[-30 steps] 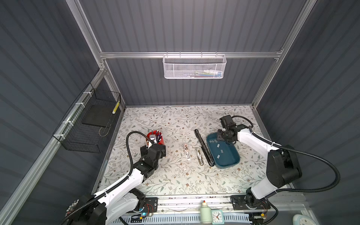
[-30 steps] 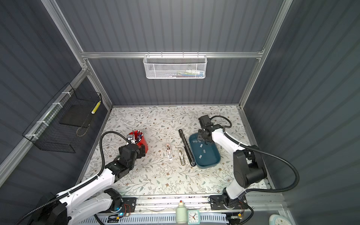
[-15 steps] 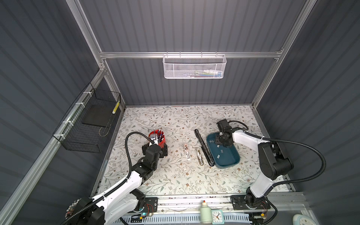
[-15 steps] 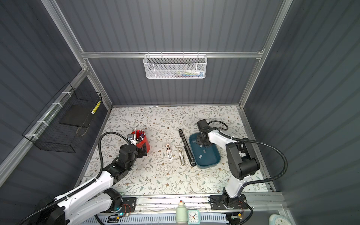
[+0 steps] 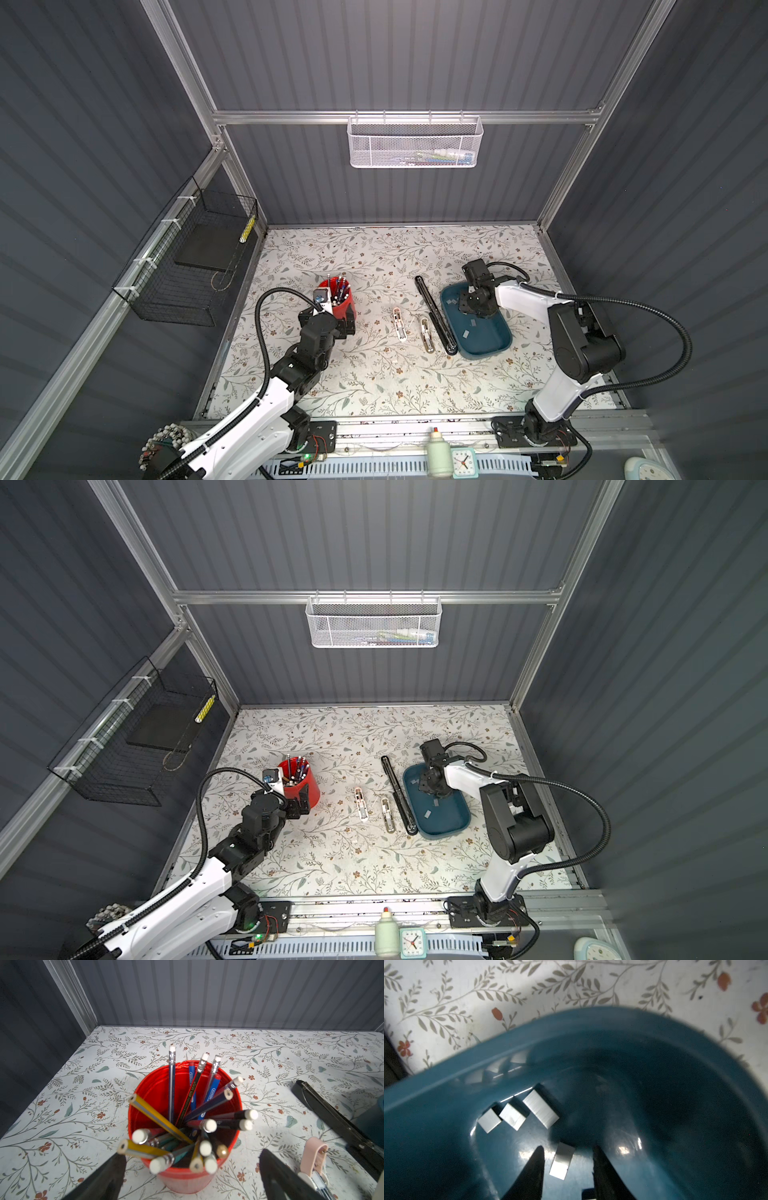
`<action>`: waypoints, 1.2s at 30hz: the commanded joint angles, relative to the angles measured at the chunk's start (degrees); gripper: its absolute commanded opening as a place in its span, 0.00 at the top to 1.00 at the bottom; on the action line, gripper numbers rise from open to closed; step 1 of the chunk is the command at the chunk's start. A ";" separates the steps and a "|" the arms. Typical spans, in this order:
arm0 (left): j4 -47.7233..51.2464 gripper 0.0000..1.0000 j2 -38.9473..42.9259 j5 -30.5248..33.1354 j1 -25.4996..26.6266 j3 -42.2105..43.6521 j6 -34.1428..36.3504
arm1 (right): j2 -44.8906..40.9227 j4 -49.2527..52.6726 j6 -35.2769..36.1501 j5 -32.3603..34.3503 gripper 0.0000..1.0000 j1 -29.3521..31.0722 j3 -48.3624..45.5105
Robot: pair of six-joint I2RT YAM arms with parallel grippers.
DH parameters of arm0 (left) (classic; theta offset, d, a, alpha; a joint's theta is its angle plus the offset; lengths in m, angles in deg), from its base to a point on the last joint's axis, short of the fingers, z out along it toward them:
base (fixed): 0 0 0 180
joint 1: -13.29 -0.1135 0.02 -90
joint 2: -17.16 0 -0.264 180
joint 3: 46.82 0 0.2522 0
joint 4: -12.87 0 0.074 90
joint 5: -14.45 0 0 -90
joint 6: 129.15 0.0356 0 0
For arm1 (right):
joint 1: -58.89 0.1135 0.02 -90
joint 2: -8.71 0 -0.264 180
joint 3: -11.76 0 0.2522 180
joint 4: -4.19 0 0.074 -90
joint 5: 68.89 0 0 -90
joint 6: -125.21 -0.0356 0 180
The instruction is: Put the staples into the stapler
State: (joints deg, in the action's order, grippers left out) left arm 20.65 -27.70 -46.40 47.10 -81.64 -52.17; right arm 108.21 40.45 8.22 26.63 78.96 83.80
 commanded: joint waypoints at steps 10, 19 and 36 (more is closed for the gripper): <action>6.11 0.00 2.60 -1.14 0.12 -4.77 0.90 | 2.53 0.09 -0.84 -1.38 0.66 0.01 0.08; 9.14 0.00 6.32 0.48 0.12 -5.49 0.42 | 4.22 -1.41 -0.95 -2.58 0.73 0.04 0.53; 12.82 0.00 7.36 3.52 0.12 -5.47 -1.17 | 4.36 -0.58 0.21 -1.06 0.87 0.96 1.75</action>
State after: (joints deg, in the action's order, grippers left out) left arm 31.45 -20.66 -44.81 47.10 -85.39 -52.02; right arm 111.20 38.25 7.85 25.82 79.20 84.87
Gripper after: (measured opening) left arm 0.997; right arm 0.144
